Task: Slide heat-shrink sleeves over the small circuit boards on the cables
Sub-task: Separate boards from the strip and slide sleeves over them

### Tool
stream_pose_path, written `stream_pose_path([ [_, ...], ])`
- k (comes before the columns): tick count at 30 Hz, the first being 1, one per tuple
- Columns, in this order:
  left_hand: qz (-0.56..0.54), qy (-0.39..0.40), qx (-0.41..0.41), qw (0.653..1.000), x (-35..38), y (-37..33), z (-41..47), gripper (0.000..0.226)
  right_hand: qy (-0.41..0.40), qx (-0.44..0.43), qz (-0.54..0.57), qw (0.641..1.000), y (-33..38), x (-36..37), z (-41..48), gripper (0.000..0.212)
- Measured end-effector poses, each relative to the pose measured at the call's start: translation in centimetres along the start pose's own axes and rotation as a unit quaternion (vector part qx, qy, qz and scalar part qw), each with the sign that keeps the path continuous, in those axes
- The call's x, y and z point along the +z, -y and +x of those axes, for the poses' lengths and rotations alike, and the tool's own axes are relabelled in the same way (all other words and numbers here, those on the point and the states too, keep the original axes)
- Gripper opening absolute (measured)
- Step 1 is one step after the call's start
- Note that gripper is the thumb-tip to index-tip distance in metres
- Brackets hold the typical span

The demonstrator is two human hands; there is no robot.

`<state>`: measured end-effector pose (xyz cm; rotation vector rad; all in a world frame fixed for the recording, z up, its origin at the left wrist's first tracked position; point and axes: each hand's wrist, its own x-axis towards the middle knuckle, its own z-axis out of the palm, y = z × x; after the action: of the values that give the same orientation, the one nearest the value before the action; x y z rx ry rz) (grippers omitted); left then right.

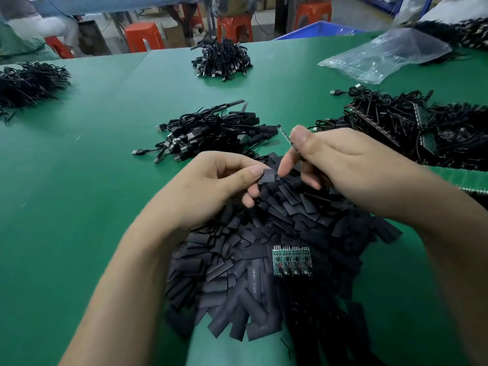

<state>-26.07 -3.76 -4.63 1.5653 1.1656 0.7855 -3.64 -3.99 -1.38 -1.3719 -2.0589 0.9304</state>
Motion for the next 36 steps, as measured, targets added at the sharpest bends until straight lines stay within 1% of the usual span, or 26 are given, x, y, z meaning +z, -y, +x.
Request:
stream_pose_path([
  [1, 0.006, 0.018, 0.010, 1.000, -0.1, -0.5, -0.3, 0.022, 0.002, -0.002, -0.013, 1.000, 0.0, 0.0, 0.0, 0.060],
  [3, 0.011, 0.022, 0.030, 0.999, -0.1, -1.4, -0.6, 0.023, 0.019, -0.010, -0.034, 0.999, 0.2, -0.1, -0.1, 0.061],
  [5, 0.002, 0.017, 0.044, 0.999, 0.3, -2.1, -0.8, 0.020, 0.038, -0.024, -0.008, 0.999, 0.4, -0.2, -0.2, 0.062],
  [7, -0.013, 0.017, 0.052, 0.998, 0.8, -2.5, -1.0, 0.016, 0.046, -0.040, 0.016, 0.998, 0.4, -0.4, -0.3, 0.050],
  [10, -0.024, 0.015, 0.071, 0.997, 1.2, -3.2, -1.3, 0.015, 0.034, -0.049, 0.054, 0.997, 0.1, -0.6, -0.6, 0.034],
  [12, 0.024, 0.005, 0.103, 0.994, 1.2, -3.5, -1.5, 0.018, 0.043, -0.038, 0.098, 0.994, 0.0, -0.8, -0.8, 0.031],
  [15, 0.141, -0.053, 0.160, 0.976, 1.2, -4.1, -1.8, 0.026, 0.071, -0.031, 0.132, 0.988, -0.1, -1.0, -0.9, 0.033],
  [17, 0.168, -0.080, 0.178, 0.966, 1.2, -4.3, -1.9, 0.024, 0.077, -0.034, 0.125, 0.989, -0.1, -1.0, -0.9, 0.038],
  [19, 0.176, -0.096, 0.174, 0.964, 1.2, -4.2, -1.8, 0.021, 0.073, -0.023, 0.106, 0.991, -0.2, -0.8, -0.7, 0.045],
  [22, 0.156, -0.121, 0.159, 0.967, 0.8, -3.9, -1.8, 0.022, 0.065, 0.028, 0.129, 0.989, -0.4, -0.9, 0.0, 0.057],
  [23, 0.141, -0.122, 0.154, 0.970, 0.6, -3.9, -1.8, 0.022, 0.064, 0.032, 0.133, 0.988, -0.4, -1.1, 0.0, 0.058],
  [24, 0.128, -0.119, 0.151, 0.973, 0.4, -3.9, -1.8, 0.022, 0.064, 0.025, 0.120, 0.990, -0.4, -1.4, -0.1, 0.055],
  [26, 0.112, -0.118, 0.150, 0.975, 0.1, -3.8, -1.9, 0.021, 0.065, -0.011, 0.053, 0.996, -0.4, -1.8, -0.7, 0.047],
  [28, 0.088, -0.119, 0.157, 0.977, 0.0, -3.7, -1.9, 0.019, 0.074, -0.031, 0.001, 0.997, -0.2, -1.8, -1.2, 0.045],
  [32, 0.048, -0.122, 0.168, 0.977, -0.1, -3.7, -1.9, 0.016, 0.081, -0.052, -0.008, 0.995, 0.2, -2.0, -1.4, 0.049],
  [36, 0.030, -0.115, 0.174, 0.978, -0.1, -3.6, -1.8, 0.020, 0.088, -0.062, 0.019, 0.994, 0.3, -2.3, -1.6, 0.047],
])
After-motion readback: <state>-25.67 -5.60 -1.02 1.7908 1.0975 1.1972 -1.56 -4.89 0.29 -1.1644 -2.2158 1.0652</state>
